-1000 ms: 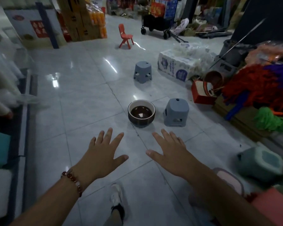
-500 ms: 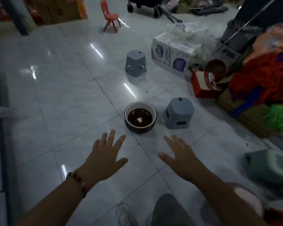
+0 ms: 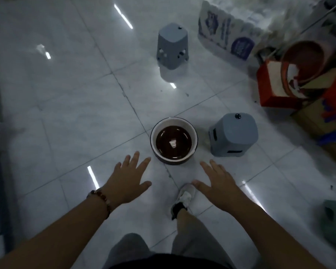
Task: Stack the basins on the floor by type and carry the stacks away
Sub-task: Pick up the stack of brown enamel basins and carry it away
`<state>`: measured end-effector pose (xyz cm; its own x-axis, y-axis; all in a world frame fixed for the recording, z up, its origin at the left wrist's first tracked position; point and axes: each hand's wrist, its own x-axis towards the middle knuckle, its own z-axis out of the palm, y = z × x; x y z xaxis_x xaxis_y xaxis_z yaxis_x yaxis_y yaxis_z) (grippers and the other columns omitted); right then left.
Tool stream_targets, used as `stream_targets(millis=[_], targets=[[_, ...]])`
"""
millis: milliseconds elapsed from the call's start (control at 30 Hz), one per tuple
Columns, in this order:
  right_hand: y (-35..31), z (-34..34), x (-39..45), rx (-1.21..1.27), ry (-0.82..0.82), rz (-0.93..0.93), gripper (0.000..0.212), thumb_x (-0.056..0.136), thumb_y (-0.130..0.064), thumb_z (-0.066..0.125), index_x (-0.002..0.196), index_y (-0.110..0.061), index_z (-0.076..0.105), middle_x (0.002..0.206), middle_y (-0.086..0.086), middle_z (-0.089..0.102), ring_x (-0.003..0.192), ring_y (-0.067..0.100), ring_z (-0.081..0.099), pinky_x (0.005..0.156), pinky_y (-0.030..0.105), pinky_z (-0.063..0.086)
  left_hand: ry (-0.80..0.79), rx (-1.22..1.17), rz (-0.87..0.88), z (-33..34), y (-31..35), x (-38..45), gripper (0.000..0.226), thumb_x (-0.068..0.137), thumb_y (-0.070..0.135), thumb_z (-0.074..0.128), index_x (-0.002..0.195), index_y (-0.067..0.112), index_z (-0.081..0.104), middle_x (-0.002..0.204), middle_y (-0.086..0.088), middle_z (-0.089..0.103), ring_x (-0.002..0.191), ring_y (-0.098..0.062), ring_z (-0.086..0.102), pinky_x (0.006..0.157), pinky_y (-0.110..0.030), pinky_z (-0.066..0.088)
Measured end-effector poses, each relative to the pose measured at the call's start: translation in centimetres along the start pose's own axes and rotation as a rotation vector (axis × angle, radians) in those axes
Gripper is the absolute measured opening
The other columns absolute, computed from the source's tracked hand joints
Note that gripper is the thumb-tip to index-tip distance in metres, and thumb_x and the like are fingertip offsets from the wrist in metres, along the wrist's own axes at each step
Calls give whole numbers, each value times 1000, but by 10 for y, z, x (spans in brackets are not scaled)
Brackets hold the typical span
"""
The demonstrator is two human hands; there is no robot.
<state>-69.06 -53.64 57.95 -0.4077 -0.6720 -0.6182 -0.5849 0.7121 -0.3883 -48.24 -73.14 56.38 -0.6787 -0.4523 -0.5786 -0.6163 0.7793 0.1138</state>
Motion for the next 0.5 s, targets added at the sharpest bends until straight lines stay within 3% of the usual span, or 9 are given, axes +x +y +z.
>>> stream_targets(millis=[200, 367, 433, 500], targets=[[28, -15, 171, -78, -120, -18, 81, 94, -61, 46, 158, -27, 9, 165, 7, 4, 151, 26, 6, 122, 44, 13, -111, 85, 26, 6, -30, 164, 79, 98, 57, 40, 158, 30, -5, 165, -11, -10, 152, -35, 2, 121, -54, 16], [61, 34, 309, 23, -180, 103, 82, 94, -56, 52, 158, -29, 8, 165, 8, 5, 151, 27, 9, 120, 46, 18, -208, 147, 47, 73, -72, 307, 75, 99, 56, 37, 159, 28, 1, 166, -10, 0, 151, -35, 9, 119, -53, 19], [78, 66, 358, 75, -192, 169, 83, 93, -53, 55, 157, -27, 10, 164, 8, 10, 149, 27, 15, 118, 45, 23, -269, 155, 56, 111, -90, 362, 76, 98, 58, 37, 159, 27, 3, 166, -10, 3, 150, -35, 14, 118, -53, 23], [96, 98, 402, 231, -162, 250, 81, 92, -46, 62, 156, -22, 18, 156, 9, 28, 144, 27, 27, 110, 35, 34, -288, 55, 8, 151, -109, 415, 79, 96, 60, 40, 159, 27, 3, 165, -11, 7, 148, -33, 20, 116, -52, 28]])
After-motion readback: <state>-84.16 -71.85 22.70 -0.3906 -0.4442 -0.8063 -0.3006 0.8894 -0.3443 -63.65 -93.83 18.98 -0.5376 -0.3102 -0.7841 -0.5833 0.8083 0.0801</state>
